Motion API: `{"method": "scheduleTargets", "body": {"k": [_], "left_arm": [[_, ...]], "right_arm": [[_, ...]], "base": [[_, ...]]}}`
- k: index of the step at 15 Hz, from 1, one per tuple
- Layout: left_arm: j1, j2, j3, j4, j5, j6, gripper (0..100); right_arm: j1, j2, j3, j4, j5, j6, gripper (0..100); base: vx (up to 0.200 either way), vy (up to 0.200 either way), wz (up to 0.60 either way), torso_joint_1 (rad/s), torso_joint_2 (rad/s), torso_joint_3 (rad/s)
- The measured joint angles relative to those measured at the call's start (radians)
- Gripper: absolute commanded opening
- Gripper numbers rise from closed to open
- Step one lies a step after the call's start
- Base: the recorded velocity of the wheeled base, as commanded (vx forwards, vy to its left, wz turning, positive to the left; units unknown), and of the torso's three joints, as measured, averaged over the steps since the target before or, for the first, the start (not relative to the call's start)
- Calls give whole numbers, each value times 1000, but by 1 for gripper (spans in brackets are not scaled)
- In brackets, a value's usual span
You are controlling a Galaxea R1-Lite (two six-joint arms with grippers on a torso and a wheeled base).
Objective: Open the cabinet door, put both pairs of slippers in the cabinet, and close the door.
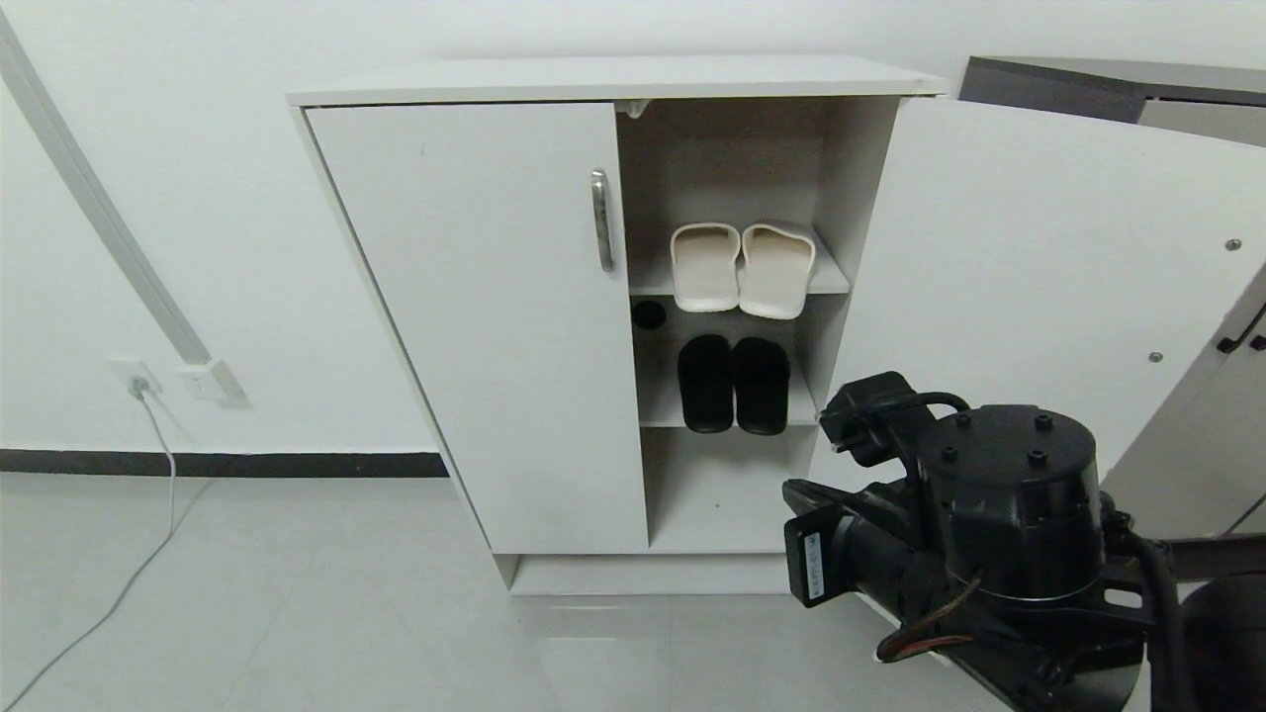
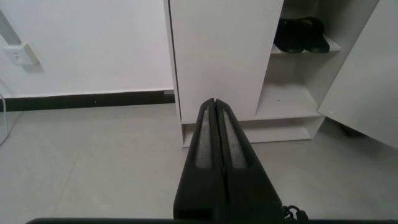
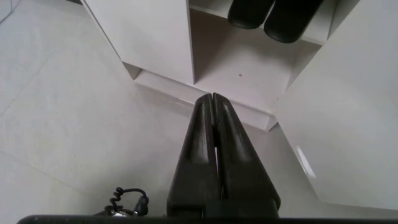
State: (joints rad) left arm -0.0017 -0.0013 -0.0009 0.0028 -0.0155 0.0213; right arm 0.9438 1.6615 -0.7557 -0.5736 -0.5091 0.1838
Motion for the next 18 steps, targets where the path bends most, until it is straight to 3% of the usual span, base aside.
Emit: {"method": "scheduleTargets", "body": {"k": [5, 18], "left_arm": [[0, 0, 0, 0, 0, 0, 0], [0, 0, 0, 0, 0, 0, 0]], "right_arm": [[3, 1, 6, -2, 0, 0, 0], [1, 11, 12, -17, -2, -1, 0]], "base": [[0, 0, 0, 36, -411, -360], [0, 0, 0, 151, -471, -330]]}}
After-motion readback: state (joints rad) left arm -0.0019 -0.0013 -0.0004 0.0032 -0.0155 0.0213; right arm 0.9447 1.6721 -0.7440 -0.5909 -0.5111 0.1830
